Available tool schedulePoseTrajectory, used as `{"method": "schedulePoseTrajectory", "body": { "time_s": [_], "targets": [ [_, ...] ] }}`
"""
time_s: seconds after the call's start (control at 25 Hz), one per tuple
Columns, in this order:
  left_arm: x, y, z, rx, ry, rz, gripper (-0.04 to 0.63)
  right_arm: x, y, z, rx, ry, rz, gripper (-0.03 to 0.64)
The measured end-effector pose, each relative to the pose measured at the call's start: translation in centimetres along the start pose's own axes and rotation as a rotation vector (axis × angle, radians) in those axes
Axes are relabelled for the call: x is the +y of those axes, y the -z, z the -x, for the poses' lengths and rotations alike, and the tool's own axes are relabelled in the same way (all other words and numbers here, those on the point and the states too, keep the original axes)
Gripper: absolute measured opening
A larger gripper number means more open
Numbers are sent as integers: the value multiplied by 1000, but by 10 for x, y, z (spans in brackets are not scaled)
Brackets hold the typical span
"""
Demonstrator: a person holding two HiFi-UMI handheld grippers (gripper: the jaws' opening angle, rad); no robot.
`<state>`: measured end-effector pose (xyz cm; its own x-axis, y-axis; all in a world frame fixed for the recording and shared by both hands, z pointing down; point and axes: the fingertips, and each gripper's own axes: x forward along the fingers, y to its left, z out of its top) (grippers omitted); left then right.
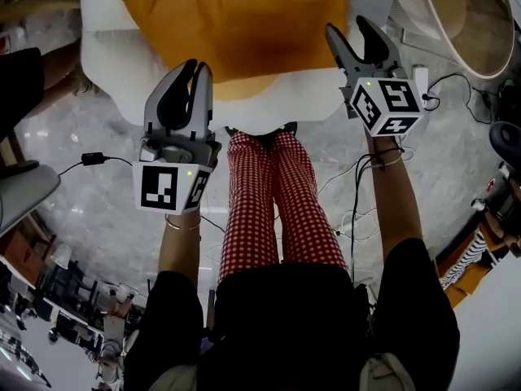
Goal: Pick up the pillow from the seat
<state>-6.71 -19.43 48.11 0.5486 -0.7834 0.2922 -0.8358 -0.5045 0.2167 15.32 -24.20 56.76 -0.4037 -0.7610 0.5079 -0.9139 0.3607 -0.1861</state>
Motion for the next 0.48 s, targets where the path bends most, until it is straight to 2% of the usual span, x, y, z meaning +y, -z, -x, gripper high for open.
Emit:
{"method": "schedulePoseTrajectory", "body": {
  "time_s": [0.48],
  "targets": [
    [2,26,-5,17,4,50,35,-33,36,-34,54,21,0,252]
  ]
}}
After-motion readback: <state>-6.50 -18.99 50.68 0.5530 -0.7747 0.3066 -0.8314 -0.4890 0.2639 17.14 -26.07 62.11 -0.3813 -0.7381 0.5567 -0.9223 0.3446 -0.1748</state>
